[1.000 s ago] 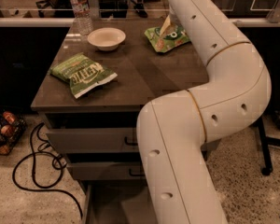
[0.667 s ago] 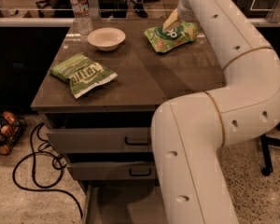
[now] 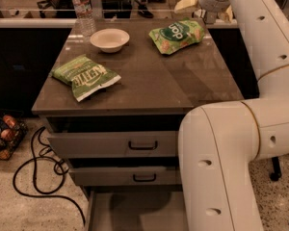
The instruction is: Place green rice chip bag into bottom drawer
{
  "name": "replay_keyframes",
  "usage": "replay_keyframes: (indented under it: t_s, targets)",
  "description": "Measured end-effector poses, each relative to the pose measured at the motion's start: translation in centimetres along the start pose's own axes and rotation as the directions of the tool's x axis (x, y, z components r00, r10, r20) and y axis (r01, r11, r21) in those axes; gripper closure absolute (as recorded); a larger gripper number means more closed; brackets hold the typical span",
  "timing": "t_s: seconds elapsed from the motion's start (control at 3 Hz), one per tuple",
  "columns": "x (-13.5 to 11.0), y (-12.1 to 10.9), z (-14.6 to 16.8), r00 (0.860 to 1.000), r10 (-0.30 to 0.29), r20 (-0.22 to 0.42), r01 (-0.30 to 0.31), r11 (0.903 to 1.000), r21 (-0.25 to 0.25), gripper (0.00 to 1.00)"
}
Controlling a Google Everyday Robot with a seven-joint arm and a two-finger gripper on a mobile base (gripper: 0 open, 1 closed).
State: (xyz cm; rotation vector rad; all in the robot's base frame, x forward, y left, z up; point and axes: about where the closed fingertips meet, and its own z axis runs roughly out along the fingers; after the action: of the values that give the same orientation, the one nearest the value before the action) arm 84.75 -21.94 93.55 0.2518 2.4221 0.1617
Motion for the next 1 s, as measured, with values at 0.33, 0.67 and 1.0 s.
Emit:
replay_keyframes:
  t_s: [0.33,0.67,1.0]
  targets:
    - [-1.5,-0.1,1.0,0.998,0.019,0.063,-0.021,0.9995,0.022,0.0]
    - [-1.5,-0.1,1.0,0.998,0.019,0.063,-0.021,0.9995,0.022,0.0]
    - [-0.2,0.3,3.1,0.996,0.08,0.026,-0.08,0.9968,0.006,0.0]
